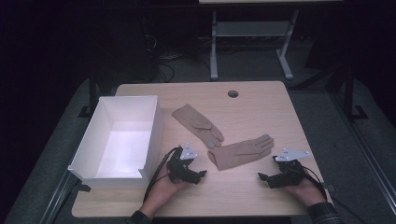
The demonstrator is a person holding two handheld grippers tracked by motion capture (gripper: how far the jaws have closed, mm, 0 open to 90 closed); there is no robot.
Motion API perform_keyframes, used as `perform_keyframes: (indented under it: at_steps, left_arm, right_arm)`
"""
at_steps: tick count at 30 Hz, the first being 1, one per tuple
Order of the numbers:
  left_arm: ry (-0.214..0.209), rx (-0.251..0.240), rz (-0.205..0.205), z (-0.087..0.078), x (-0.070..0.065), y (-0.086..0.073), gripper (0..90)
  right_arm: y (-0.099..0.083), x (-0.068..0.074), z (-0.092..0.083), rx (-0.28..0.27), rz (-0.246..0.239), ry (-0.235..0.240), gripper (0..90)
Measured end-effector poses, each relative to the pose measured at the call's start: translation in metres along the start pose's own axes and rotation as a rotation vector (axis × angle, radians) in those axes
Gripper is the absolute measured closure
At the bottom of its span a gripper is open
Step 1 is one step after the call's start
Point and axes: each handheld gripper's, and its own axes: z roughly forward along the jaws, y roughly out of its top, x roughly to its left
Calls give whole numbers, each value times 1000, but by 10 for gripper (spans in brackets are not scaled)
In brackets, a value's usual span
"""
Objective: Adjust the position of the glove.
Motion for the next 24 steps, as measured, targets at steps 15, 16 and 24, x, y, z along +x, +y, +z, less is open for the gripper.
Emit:
perform_keyframes:
  at_steps: [15,16,24]
  left_arm:
    - [-13,-2,15,-3,-1,-3,127]
    - [-13,-2,17,-3,-1,-3,127]
    - [-13,-11,8,-3,-1,-3,127]
  right_arm:
    - [24,11,-3,-16,-3,76,391]
    - [26,11,-2,-23,-12,81,418]
    - [36,13,-1,-52,-22,107,676]
